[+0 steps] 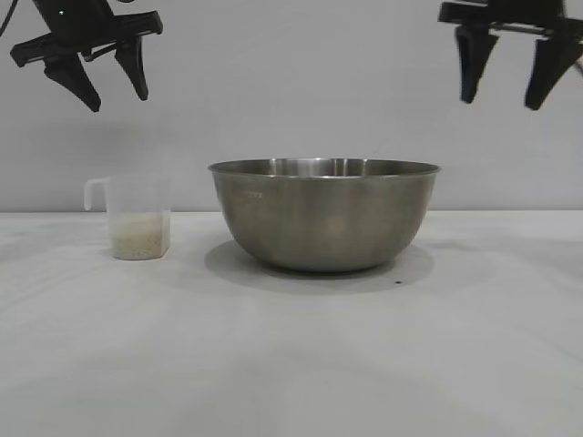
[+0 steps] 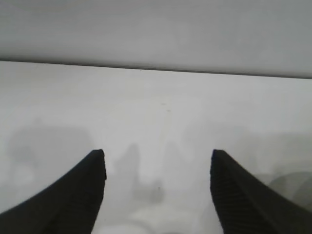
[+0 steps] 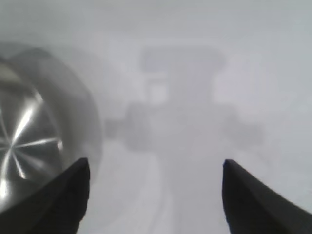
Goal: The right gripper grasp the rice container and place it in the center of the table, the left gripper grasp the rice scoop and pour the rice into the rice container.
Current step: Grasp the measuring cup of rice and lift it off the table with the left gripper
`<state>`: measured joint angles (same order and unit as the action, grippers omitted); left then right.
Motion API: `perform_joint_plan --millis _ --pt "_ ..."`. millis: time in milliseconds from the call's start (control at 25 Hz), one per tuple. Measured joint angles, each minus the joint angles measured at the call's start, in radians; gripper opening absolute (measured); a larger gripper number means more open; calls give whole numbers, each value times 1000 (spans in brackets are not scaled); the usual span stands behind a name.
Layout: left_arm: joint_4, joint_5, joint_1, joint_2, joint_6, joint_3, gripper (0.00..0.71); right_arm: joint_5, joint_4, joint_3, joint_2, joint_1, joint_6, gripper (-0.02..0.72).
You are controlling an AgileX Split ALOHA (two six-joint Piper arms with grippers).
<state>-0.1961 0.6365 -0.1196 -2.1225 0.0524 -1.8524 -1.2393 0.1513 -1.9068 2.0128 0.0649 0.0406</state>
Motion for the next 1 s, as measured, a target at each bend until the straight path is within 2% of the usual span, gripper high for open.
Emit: perform_joint_plan --millis 440,840,1000 --pt "0 0 0 0 0 0 418 0 -45 434 -347 0 0 538" --pt "0 0 0 0 0 0 418 -3 -53 824 -863 0 -8 538" --pt "0 0 0 0 0 0 418 -8 -79 934 -1080 0 -15 538"
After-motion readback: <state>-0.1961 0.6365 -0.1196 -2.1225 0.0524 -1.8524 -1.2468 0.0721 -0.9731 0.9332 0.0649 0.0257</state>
